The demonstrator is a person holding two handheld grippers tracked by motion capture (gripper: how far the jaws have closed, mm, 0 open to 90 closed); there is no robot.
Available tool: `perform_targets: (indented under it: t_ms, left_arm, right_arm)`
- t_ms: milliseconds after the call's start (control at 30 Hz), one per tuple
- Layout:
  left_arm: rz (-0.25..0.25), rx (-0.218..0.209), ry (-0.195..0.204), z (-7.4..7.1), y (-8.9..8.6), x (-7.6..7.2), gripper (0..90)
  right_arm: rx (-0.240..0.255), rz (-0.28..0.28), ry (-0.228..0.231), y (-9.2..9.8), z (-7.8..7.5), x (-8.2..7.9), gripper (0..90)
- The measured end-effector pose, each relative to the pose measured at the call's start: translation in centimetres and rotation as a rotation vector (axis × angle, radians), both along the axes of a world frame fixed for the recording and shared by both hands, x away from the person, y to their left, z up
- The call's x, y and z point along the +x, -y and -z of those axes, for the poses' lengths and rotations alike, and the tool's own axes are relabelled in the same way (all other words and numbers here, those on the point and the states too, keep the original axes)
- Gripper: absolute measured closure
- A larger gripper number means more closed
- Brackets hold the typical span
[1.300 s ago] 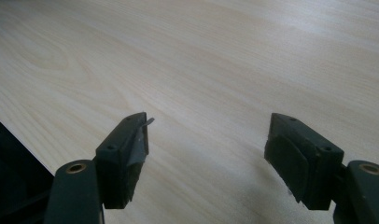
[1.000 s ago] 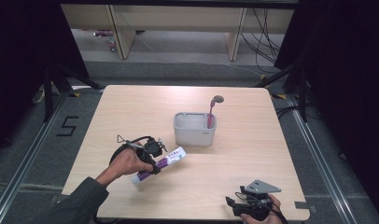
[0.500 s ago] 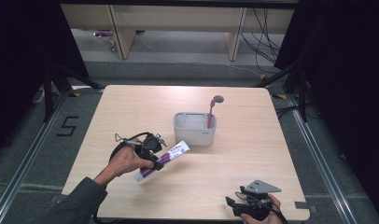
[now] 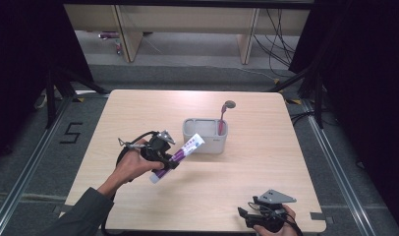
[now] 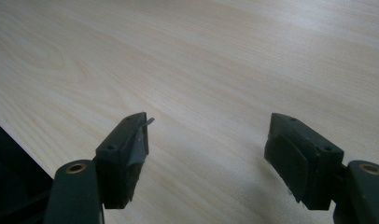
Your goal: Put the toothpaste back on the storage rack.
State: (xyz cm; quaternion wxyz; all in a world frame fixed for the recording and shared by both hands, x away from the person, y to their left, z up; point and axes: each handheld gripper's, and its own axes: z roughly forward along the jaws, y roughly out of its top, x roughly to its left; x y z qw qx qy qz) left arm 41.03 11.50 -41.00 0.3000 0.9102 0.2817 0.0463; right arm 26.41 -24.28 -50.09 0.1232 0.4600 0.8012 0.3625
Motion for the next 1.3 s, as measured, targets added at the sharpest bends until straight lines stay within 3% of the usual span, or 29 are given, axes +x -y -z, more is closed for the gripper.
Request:
perform_targets:
  t_ms: [100,133,200,300,333,400,467,500,533,767,800,900,1000,1067,1133,1167,1300]
  left_arm:
    - [-0.007,-0.042,0.034,-0.8,-0.3,0.0,67.6]
    - [-0.007,-0.042,0.034,-0.8,-0.3,0.0,67.6]
    - [-0.033,-0.096,0.063,-1.4,-0.3,-0.1,67.7]
    - [-0.045,-0.129,0.086,-1.8,-0.3,-0.1,67.7]
    - [-0.055,-0.163,0.096,-2.2,-0.3,0.0,67.7]
    - [-0.061,-0.175,0.101,-2.3,-0.3,0.1,67.5]
    - [-0.075,-0.204,0.124,-2.6,-0.3,0.4,67.5]
    - [-0.111,-0.25,0.146,-2.8,-0.2,0.6,67.5]
    - [-0.105,-0.25,0.146,-2.9,-0.2,0.7,67.5]
    - [-0.148,-0.304,0.179,-3.3,0.3,1.5,67.6]
    - [-0.158,-0.319,0.187,-3.3,0.4,1.6,67.6]
    - [-0.163,-0.337,0.192,-3.4,0.5,1.7,67.8]
    - [-0.171,-0.353,0.217,-3.6,0.8,2.0,67.7]
    - [-0.19,-0.391,0.223,-4.0,1.0,2.2,67.7]
    - [-0.2,-0.413,0.235,-4.2,1.2,2.5,67.7]
    - [-0.208,-0.419,0.24,-4.4,1.4,2.6,67.8]
    - [-0.221,-0.457,0.268,-4.7,1.9,3.0,67.7]
  right_arm:
    - [-0.014,-0.011,0.032,0.1,0.1,0.1,30.4]
    - [-0.014,-0.011,0.032,0.1,0.1,0.1,30.4]
    - [-0.024,-0.009,0.032,0.2,0.0,0.1,30.3]
    - [-0.007,0.002,0.02,0.0,0.1,0.0,30.3]
    - [-0.006,-0.005,0.014,0.0,0.0,0.1,30.3]
    - [-0.019,-0.004,0.021,0.1,0.0,0.1,30.3]
    - [0.002,-0.001,0.012,0.0,0.0,0.0,30.3]
    - [0.002,-0.007,0.023,0.0,0.2,0.1,30.3]
    - [-0.017,-0.001,0.018,0.1,0.0,0.0,30.3]
    - [-0.007,-0.007,0.012,0.1,0.0,0.0,30.3]
    - [-0.024,-0.012,0.034,0.2,0.1,0.1,30.4]
    - [-0.002,0.008,0.004,0.0,0.0,0.0,30.3]
    - [-0.024,-0.01,0.03,0.2,0.1,0.1,30.4]
    - [-0.015,-0.003,0.017,0.1,0.0,0.0,30.3]
    - [-0.007,-0.006,0.011,0.1,0.0,0.1,30.3]
    - [-0.025,-0.016,0.036,0.2,0.1,0.2,30.3]
    - [-0.017,-0.005,0.019,0.1,0.0,0.1,30.4]
